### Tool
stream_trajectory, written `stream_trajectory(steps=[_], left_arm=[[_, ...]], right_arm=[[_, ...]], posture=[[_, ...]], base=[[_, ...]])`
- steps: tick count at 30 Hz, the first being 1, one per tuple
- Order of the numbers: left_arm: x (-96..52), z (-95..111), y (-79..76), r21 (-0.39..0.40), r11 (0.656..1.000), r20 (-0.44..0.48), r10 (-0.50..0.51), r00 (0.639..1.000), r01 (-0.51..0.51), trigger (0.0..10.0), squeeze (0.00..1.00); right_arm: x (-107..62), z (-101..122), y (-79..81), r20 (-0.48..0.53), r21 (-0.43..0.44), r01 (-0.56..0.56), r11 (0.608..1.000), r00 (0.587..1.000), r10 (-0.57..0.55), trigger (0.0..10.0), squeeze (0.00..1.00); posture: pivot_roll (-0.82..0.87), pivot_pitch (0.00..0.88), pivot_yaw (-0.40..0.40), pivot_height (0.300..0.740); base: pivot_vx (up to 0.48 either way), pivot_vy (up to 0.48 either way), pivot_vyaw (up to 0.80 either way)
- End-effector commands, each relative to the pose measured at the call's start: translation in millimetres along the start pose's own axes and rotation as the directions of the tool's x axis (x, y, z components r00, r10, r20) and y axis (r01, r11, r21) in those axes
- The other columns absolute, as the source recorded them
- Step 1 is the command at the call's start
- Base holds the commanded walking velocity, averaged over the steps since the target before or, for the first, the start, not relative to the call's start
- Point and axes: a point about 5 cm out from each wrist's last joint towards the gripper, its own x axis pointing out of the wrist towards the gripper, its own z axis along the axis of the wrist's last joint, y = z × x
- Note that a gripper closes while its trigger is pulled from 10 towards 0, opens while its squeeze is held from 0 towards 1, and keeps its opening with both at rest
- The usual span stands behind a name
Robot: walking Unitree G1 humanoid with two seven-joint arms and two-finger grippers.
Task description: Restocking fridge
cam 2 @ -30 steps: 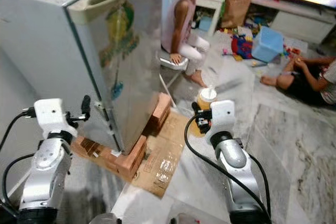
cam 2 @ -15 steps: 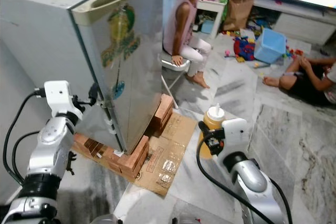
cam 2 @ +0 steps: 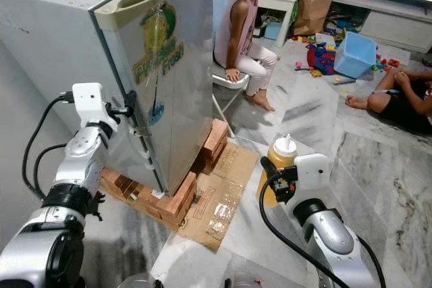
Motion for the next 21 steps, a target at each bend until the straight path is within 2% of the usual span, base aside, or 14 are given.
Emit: stream_trajectory(steps=[1, 4, 6, 7, 9, 10, 11, 12, 13, 14, 18, 19, 21], left_arm=[[5.5, 6.6, -17.1, 0.005, 0.997, 0.022, -0.080, 0.997, 0.080, 10.0, 0.00], [6.9, 3.9, -34.5, 0.000, 0.985, 0.009, -0.172, 0.985, 0.172, 10.0, 0.00], [6.3, 0.3, -53.4, 0.012, 0.961, -0.006, -0.278, 0.961, 0.278, 10.0, 0.00], [6.3, 0.3, -53.4, 0.012, 0.961, -0.006, -0.278, 0.961, 0.278, 10.0, 0.00], [4.2, -2.3, -70.0, 0.018, 0.930, -0.014, -0.366, 0.930, 0.366, 10.0, 0.00], [4.2, -2.3, -70.0, 0.018, 0.930, -0.014, -0.366, 0.930, 0.366, 10.0, 0.00], [3.2, -3.5, -77.1, 0.025, 0.917, -0.020, -0.398, 0.917, 0.398, 10.0, 0.00], [0.7, -5.0, -90.7, 0.028, 0.885, -0.027, -0.464, 0.886, 0.464, 10.0, 0.00], [-4.2, -6.0, -113.1, 0.046, 0.830, -0.031, -0.555, 0.831, 0.556, 10.0, 0.00], [-7.6, -4.8, -127.7, 0.039, 0.793, -0.024, -0.607, 0.794, 0.608, 10.0, 0.00], [-17.0, 0.1, -158.4, -0.021, 0.707, 0.011, -0.707, 0.708, 0.707, 10.0, 0.00], [-24.6, 3.0, -175.5, -0.035, 0.647, 0.027, -0.761, 0.648, 0.762, 10.0, 0.00], [-46.3, 18.8, -210.2, -0.099, 0.489, 0.105, -0.861, 0.497, 0.867, 10.0, 0.00]], right_arm=[[0.2, 10.1, -2.5, 0.034, -0.012, 0.005, 1.000, 0.999, -0.005, 10.0, 0.00], [0.4, 10.8, -3.0, 0.033, -0.012, 0.008, 1.000, 0.999, -0.007, 10.0, 0.00], [1.0, 10.9, -2.4, 0.033, -0.014, 0.005, 1.000, 0.999, -0.005, 10.0, 0.00], [1.0, 10.9, -2.4, 0.033, -0.014, 0.005, 1.000, 0.999, -0.005, 10.0, 0.00], [1.9, 11.1, -1.7, 0.033, -0.015, 0.003, 1.000, 0.999, -0.002, 10.0, 0.00], [1.9, 11.1, -1.7, 0.033, -0.015, 0.003, 1.000, 0.999, -0.002, 10.0, 0.00], [2.3, 11.1, -1.5, 0.033, -0.015, 0.002, 1.000, 0.999, -0.001, 10.0, 0.00], [2.8, 11.0, -1.3, 0.032, -0.015, 0.001, 1.000, 0.999, 0.000, 10.0, 0.00], [4.1, 10.9, -1.4, 0.032, -0.016, 0.000, 1.000, 0.999, 0.000, 10.0, 0.00], [4.5, 10.9, -1.3, 0.033, -0.016, -0.001, 1.000, 0.999, 0.001, 10.0, 0.00], [4.5, 9.8, -0.9, 0.031, -0.017, -0.003, 1.000, 1.000, 0.003, 10.0, 0.00], [4.2, 8.9, -0.7, 0.029, -0.017, -0.004, 1.000, 1.000, 0.004, 10.0, 0.00], [3.1, 4.9, 1.0, 0.009, -0.011, -0.022, 1.000, 1.000, 0.022, 10.0, 0.00]], posture=[[-0.10, 0.036, 0.010, 0.740], [-0.10, 0.033, 0.009, 0.740], [-0.10, 0.029, 0.007, 0.740], [-0.10, 0.029, 0.007, 0.740], [-0.10, 0.027, 0.007, 0.740], [-0.10, 0.027, 0.007, 0.740], [-0.10, 0.025, 0.007, 0.740], [-0.10, 0.023, 0.007, 0.740], [-0.10, 0.019, 0.007, 0.740], [-0.10, 0.017, 0.007, 0.740], [-0.10, 0.013, 0.007, 0.740], [-0.09, 0.011, 0.007, 0.740], [-0.09, 0.008, 0.007, 0.740]], base=[[0.000, 0.000, 0.00], [0.000, 0.000, 0.00], [0.000, 0.000, 0.00], [0.000, 0.000, 0.00], [0.000, 0.000, 0.00], [0.000, 0.000, 0.00], [0.000, 0.000, 0.00], [0.000, 0.000, 0.00], [0.000, 0.000, 0.00], [0.000, 0.000, 0.00], [0.000, 0.000, 0.00], [0.000, 0.000, 0.00], [0.000, 0.000, 0.00]])
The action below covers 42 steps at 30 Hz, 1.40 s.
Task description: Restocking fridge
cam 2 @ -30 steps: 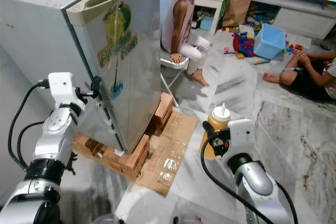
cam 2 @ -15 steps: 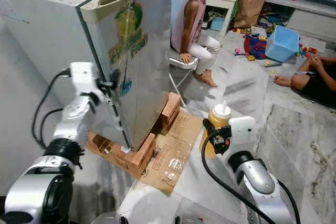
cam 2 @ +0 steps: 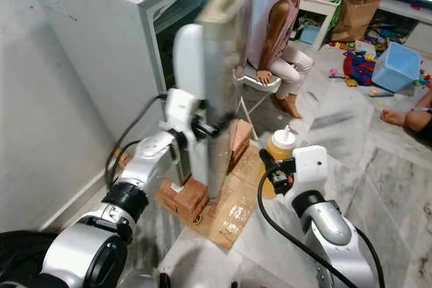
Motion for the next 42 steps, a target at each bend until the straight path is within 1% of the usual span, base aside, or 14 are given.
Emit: stream_trajectory(steps=[1, 4, 7, 10, 12, 15, 16, 18, 20, 21, 22, 24, 31, 42], left_arm=[[28.3, 23.7, -67.3, -0.071, 0.963, 0.124, -0.251, 0.960, 0.261, 10.0, 0.00], [31.4, 37.0, -102.3, -0.056, 0.916, 0.172, -0.382, 0.908, 0.396, 10.0, 0.00], [29.4, 35.2, -109.9, -0.067, 0.905, 0.172, -0.404, 0.899, 0.420, 10.0, 0.00], [19.5, 26.6, -93.8, -0.042, 0.941, 0.149, -0.327, 0.933, 0.336, 10.0, 0.00], [-0.1, 26.0, -68.2, -0.080, 0.976, 0.145, -0.189, 0.971, 0.202, 10.0, 0.00], [-22.9, 23.1, -40.8, -0.086, 0.995, 0.142, -0.029, 0.989, 0.042, 10.0, 0.00], [-22.9, 23.1, -40.8, -0.086, 0.995, 0.142, -0.029, 0.989, 0.042, 10.0, 0.00], [-44.3, 16.2, -18.6, -0.049, 0.993, 0.120, 0.115, 0.986, -0.110, 10.0, 0.00], [-57.4, 10.1, -2.2, -0.024, 0.965, 0.100, 0.261, 0.960, -0.260, 10.0, 0.00], [-76.4, 3.4, 13.3, -0.009, 0.923, 0.087, 0.384, 0.919, -0.385, 10.0, 0.00], [-76.4, 3.4, 13.3, -0.009, 0.923, 0.087, 0.384, 0.919, -0.385, 10.0, 0.00], [-103.8, -5.0, 28.6, 0.060, 0.847, 0.065, 0.525, 0.849, -0.528, 10.0, 0.00], [-141.2, -18.2, 37.1, 0.078, 0.767, 0.015, 0.638, 0.770, -0.637, 10.0, 0.00], [-146.5, -21.4, 31.7, 0.110, 0.757, 0.015, 0.646, 0.763, -0.644, 10.0, 0.00]], right_arm=[[-1.2, -1.2, 0.4, -0.009, -0.002, -0.016, 1.000, 1.000, 0.016, 10.0, 0.00], [-0.3, -4.4, 3.7, -0.020, 0.003, -0.034, 0.999, 0.999, 0.035, 10.0, 0.00], [1.9, -3.7, 7.4, -0.013, 0.009, -0.052, 0.999, 0.999, 0.053, 10.0, 0.00], [5.8, -2.2, 8.4, -0.003, 0.010, -0.053, 0.999, 0.999, 0.053, 10.0, 0.00], [8.9, -2.8, 8.0, -0.002, 0.011, -0.054, 0.999, 0.999, 0.054, 10.0, 0.00], [12.3, -3.0, 8.7, 0.001, 0.012, -0.055, 0.998, 0.998, 0.055, 10.0, 0.00], [12.3, -3.0, 8.7, 0.001, 0.012, -0.055, 0.998, 0.998, 0.055, 10.0, 0.00], [16.2, -1.5, 10.2, 0.009, 0.014, -0.057, 0.998, 0.998, 0.057, 10.0, 0.00], [19.3, -1.8, 11.0, 0.012, 0.012, -0.058, 0.998, 0.998, 0.057, 10.0, 0.00], [23.7, -4.7, 10.6, 0.013, 0.012, -0.057, 0.998, 0.998, 0.057, 10.0, 0.00], [23.7, -4.7, 10.6, 0.013, 0.012, -0.057, 0.998, 0.998, 0.057, 10.0, 0.00], [28.1, -2.0, 11.2, 0.025, 0.010, -0.057, 0.998, 0.998, 0.056, 10.0, 0.00], [36.2, 2.8, 10.1, 0.041, -0.002, -0.063, 0.998, 0.997, 0.063, 10.0, 0.00], [42.8, 4.9, 8.6, 0.063, -0.028, -0.068, 0.997, 0.996, 0.069, 10.0, 0.00]], posture=[[-0.08, 0.005, 0.007, 0.740], [-0.07, 0.000, 0.007, 0.740], [-0.07, 0.000, 0.009, 0.740], [-0.06, 0.000, 0.010, 0.740], [-0.05, 0.000, 0.007, 0.740], [-0.03, 0.000, 0.001, 0.740], [-0.03, 0.000, 0.001, 0.740], [-0.01, 0.000, -0.004, 0.740], [0.00, 0.000, -0.009, 0.740], [0.01, 0.000, -0.013, 0.740], [0.01, 0.000, -0.013, 0.740], [0.02, 0.000, -0.023, 0.740], [0.02, 0.000, -0.047, 0.740], [0.02, 0.000, -0.054, 0.740]], base=[[0.000, 0.000, 0.00], [0.000, 0.000, 0.00], [0.000, 0.000, 0.00], [0.000, 0.000, 0.00], [0.000, 0.000, 0.00], [0.000, 0.000, 0.00], [0.000, 0.000, 0.00], [0.000, 0.000, 0.00], [0.000, 0.000, 0.00], [0.000, 0.000, 0.00], [0.000, 0.000, 0.00], [0.000, 0.000, 0.00], [0.000, 0.000, 0.00], [0.000, 0.000, 0.00]])
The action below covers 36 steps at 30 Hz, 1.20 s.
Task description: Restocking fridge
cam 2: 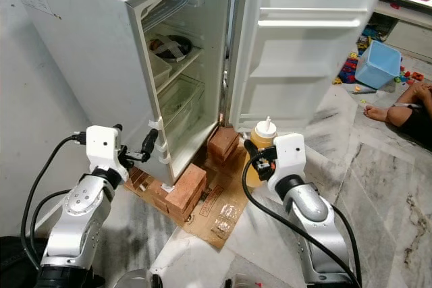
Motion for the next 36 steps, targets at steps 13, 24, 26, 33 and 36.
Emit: stream_trajectory(steps=[13, 24, 26, 33, 36], left_arm=[[-6.3, 5.2, 1.2, 0.019, 1.000, 0.013, -0.009, 1.000, 0.009, 10.0, 0.00], [-7.2, 4.9, 4.2, 0.025, 0.999, 0.012, 0.026, 1.000, -0.026, 10.0, 0.00], [-8.7, 3.6, 6.0, 0.023, 0.999, 0.008, 0.038, 0.999, -0.038, 10.0, 0.00], [-12.9, 0.6, 9.6, 0.014, 0.997, -0.008, 0.072, 0.997, -0.072, 10.0, 0.00], [-12.6, 0.4, 9.8, 0.014, 0.997, -0.009, 0.075, 0.997, -0.075, 10.0, 0.00]], right_arm=[[1.0, 2.4, -1.9, 0.032, -0.012, 0.006, 1.000, 0.999, -0.006, 10.0, 0.00], [2.2, 4.0, -4.5, 0.044, -0.016, 0.021, 1.000, 0.999, -0.020, 10.0, 0.00], [2.2, 3.9, -4.7, 0.045, -0.018, 0.022, 1.000, 0.999, -0.021, 10.0, 0.00], [5.9, 4.7, -3.6, 0.050, -0.016, 0.022, 1.000, 0.999, -0.021, 10.0, 0.00], [8.4, 6.2, -3.6, 0.056, -0.017, 0.022, 1.000, 0.998, -0.021, 10.0, 0.00]], posture=[[0.02, 0.000, -0.047, 0.740], [0.02, 0.000, -0.048, 0.740], [0.03, 0.000, -0.048, 0.740], [0.03, 0.000, -0.053, 0.740], [0.04, 0.000, -0.055, 0.740]], base=[[0.000, 0.000, 0.00], [0.000, 0.000, 0.00], [0.000, -0.324, 0.00], [0.000, -0.451, 0.00], [0.000, -0.480, 0.00]])
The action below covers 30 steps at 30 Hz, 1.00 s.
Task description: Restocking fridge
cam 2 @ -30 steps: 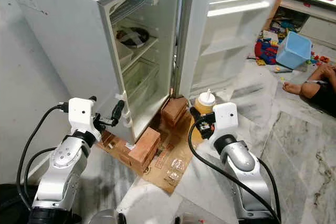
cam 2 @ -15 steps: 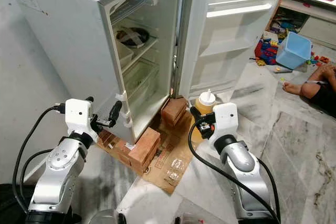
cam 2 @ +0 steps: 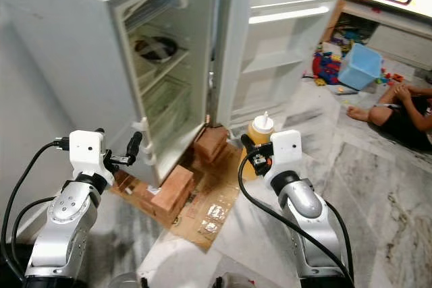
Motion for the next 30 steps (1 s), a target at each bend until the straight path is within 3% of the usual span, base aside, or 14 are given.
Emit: stream_trajectory(steps=[1, 13, 30], left_arm=[[0.0, 2.9, -3.9, 0.000, 1.000, 0.007, -0.011, 1.000, 0.011, 10.0, 0.00], [4.8, 2.1, -0.9, 0.021, 0.999, 0.002, 0.029, 1.000, -0.029, 10.0, 0.00], [12.3, -0.3, 10.5, 0.050, 0.987, -0.017, 0.154, 0.988, -0.153, 10.0, 0.00]], right_arm=[[1.9, 3.1, -4.7, 0.012, -0.012, 0.014, 1.000, 1.000, -0.013, 10.0, 0.00], [11.4, 11.5, -8.1, 0.044, -0.019, 0.022, 1.000, 0.999, -0.021, 10.0, 0.00], [27.6, 20.4, 0.0, 0.092, -0.008, -0.003, 1.000, 0.996, 0.004, 10.0, 0.00]], posture=[[0.04, 0.000, -0.055, 0.740], [0.03, 0.000, -0.053, 0.740], [0.04, 0.000, -0.056, 0.740]], base=[[0.000, -0.480, 0.00], [0.000, -0.441, 0.00], [0.000, -0.394, 0.00]])
